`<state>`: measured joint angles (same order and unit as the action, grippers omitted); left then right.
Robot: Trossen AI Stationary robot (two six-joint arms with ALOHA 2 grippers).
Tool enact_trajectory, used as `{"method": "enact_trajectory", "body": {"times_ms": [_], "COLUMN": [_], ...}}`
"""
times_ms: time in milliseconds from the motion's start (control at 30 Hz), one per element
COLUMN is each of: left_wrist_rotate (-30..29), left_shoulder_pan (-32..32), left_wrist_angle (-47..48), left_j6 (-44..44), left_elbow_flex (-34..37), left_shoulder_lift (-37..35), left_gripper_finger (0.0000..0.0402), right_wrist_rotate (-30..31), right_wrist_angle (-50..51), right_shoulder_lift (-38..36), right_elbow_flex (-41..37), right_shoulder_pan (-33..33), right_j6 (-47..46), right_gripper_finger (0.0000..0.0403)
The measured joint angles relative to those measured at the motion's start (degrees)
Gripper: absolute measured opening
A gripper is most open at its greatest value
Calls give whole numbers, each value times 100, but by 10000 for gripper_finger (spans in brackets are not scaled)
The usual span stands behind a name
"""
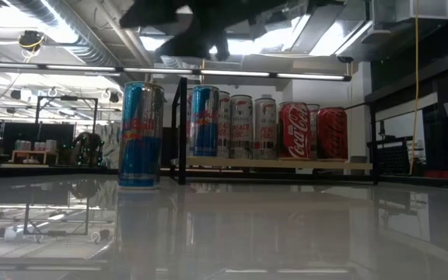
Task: Place canned beverage on shelf
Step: Put the blue soda can on the shelf aligned with the other blue soda can
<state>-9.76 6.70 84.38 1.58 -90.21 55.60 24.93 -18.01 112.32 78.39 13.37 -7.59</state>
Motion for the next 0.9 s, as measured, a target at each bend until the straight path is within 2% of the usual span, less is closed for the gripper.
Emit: {"method": "enact_trajectory", "body": {"times_ms": [900], "left_wrist_rotate": [-2], "left_shoulder_pan": [-2], "left_wrist_angle": [-4], "left_j6": [0], "left_elbow_flex": [0], "left_shoulder_lift": [-34], "left_gripper_finger": [341], "right_wrist_rotate": [-7], "right_wrist_angle": [128], "right_shoulder_lift": [622], "right_elbow_flex": [-1], "right_shoulder_pan": [-231], "right_j6": [-575], "right_gripper_finger": [367]}}
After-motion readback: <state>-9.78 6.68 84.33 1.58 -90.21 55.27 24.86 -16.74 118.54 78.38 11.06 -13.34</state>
